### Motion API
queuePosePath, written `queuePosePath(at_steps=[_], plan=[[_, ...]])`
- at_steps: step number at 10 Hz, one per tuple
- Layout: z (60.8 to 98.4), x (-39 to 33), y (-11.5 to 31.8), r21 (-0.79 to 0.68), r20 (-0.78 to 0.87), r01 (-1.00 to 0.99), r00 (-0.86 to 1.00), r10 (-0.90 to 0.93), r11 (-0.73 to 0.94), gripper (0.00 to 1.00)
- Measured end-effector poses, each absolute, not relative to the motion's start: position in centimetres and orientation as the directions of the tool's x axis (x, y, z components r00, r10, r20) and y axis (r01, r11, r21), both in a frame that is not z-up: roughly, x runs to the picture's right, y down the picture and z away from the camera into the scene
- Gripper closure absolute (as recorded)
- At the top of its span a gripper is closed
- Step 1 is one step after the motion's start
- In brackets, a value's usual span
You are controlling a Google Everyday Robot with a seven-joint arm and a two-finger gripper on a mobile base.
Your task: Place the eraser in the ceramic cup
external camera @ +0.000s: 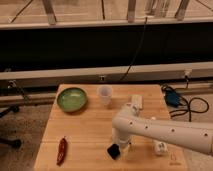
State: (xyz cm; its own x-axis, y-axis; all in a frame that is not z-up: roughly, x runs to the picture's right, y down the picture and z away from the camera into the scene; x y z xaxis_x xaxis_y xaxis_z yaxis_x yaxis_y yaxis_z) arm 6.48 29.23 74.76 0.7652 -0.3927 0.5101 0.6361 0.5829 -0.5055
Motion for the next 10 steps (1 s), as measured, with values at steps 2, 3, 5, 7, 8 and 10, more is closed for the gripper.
queuePosePath(at_steps=[2, 3, 5, 7, 8, 10], plan=[[75.3, 6.8, 29.1, -0.505, 0.51, 0.636, 0.765, -0.394, 0.583, 0.2], [75.6, 7.2, 29.2, -0.507, 0.508, 0.634, 0.767, -0.391, 0.583, 0.2], [76.2, 7.7, 29.5, -0.507, 0.51, 0.632, 0.768, -0.387, 0.585, 0.2], [76.8, 8.2, 29.9, -0.509, 0.513, 0.63, 0.769, -0.381, 0.586, 0.23], [76.9, 8.2, 30.0, -0.508, 0.514, 0.631, 0.768, -0.382, 0.586, 0.31], [77.1, 8.4, 30.2, -0.509, 0.511, 0.629, 0.77, -0.383, 0.587, 0.49]])
